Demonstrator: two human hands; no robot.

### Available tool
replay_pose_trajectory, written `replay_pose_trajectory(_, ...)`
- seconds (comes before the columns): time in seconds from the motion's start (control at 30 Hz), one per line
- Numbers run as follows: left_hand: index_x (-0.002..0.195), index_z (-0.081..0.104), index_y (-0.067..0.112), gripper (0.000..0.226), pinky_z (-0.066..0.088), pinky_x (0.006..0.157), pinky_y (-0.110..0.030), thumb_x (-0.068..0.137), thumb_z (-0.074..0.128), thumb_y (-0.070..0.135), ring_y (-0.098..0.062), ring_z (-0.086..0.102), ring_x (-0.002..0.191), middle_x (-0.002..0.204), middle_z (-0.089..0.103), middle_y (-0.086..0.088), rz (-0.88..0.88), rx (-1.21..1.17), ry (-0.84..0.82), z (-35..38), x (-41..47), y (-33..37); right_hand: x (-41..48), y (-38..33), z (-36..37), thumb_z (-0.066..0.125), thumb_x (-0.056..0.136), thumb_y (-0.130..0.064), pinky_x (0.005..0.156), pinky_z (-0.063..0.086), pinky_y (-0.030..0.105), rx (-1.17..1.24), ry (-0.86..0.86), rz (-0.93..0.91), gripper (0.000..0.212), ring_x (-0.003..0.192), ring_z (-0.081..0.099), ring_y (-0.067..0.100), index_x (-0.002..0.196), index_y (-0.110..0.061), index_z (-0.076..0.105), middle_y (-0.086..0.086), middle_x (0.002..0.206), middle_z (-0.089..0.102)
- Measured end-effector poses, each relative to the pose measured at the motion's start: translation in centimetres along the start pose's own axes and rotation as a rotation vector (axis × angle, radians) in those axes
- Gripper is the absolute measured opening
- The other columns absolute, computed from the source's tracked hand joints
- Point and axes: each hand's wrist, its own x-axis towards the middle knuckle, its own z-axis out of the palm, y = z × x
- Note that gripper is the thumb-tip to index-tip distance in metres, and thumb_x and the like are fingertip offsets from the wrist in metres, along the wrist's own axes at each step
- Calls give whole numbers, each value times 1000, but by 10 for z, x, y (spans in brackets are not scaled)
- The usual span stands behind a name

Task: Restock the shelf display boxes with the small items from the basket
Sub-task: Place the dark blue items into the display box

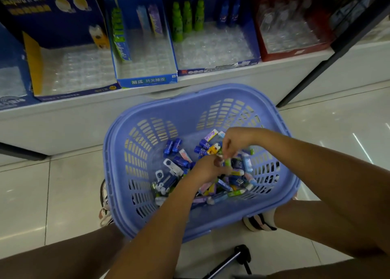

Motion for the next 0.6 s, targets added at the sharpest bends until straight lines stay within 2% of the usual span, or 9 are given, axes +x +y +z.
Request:
replay_pose_trajectory(0.07, 116, 56, 12, 27, 49, 68, -22, 94, 58, 27, -10, 60, 78, 97, 60, -2, 27, -170, 25, 0, 1, 6, -4, -7, -5, 71, 84, -17, 71, 53, 17, 321, -7, -80, 18, 79, 69, 10, 98, -5, 72, 2, 89, 74)
replay_pose_trajectory(0.1, 111, 58, 8, 19, 53, 69, -24, 96, 54, 19, -9, 60, 72, 92, 63, -6, 7, -299, 37, -1, 1, 8, -3, -7, -7, 69, 85, -17, 72, 54, 18, 375, 18, -87, 18, 77, 69, 11, 97, -4, 71, 3, 86, 73)
replay_pose_trajectory(0.17, 99, 60, 2, 16, 53, 80, -38, 98, 48, 12, -20, 59, 70, 80, 62, -12, -59, -424, 87, -5, 2, 6, 4, -1, -9, 62, 91, -18, 72, 52, 26, 167, 154, -55, 19, 63, 61, 18, 79, -4, 67, 8, 70, 65)
replay_pose_trajectory(0.23, 87, 59, 4, 25, 51, 70, -40, 100, 47, 20, -25, 53, 65, 71, 58, -11, -125, -372, 130, -13, 1, 1, 8, 7, -3, 59, 92, -15, 70, 42, 36, -275, 191, 36, 26, 55, 40, 23, 67, -7, 54, 10, 61, 47)
replay_pose_trajectory(0.3, 82, 60, 9, 35, 40, 52, -29, 99, 45, 36, -17, 40, 51, 55, 54, -1, -181, -424, 110, -19, -3, -1, 5, 8, 8, 65, 89, -15, 70, 43, 37, -623, 104, 144, 9, 69, 49, 26, 93, -9, 60, 13, 84, 57)
replay_pose_trajectory(0.37, 81, 62, 11, 48, 32, 45, -25, 98, 39, 50, -15, 31, 47, 43, 45, 3, -248, -616, 92, -25, -5, 0, 11, 14, 23, 69, 85, -12, 72, 46, 38, -829, 11, 212, 53, 95, 58, 30, 131, -8, 43, 16, 116, 56)
replay_pose_trajectory(0.4, 78, 62, 9, 55, 31, 43, -24, 97, 35, 54, -16, 29, 45, 42, 41, 2, -266, -705, 99, -28, -6, 2, 14, 17, 28, 65, 87, -7, 74, 48, 39, -853, 17, 222, 65, 103, 57, 31, 141, -9, 30, 17, 122, 53)
replay_pose_trajectory(0.47, 76, 60, 7, 63, 31, 40, -23, 98, 28, 57, -16, 29, 43, 41, 39, 1, -310, -803, 143, -32, -6, 3, 21, 18, 36, 51, 94, -3, 77, 48, 39, -855, 97, 223, 63, 108, 54, 33, 148, -12, 18, 18, 124, 51)
replay_pose_trajectory(0.6, 85, 51, 7, 55, 26, 42, -24, 99, 26, 54, -15, 28, 45, 51, 36, -1, -353, -926, 159, -41, -8, 1, 27, 14, 39, 49, 95, -4, 72, 43, 34, -751, 172, 342, 51, 103, 54, 29, 142, -10, 29, 16, 119, 55)
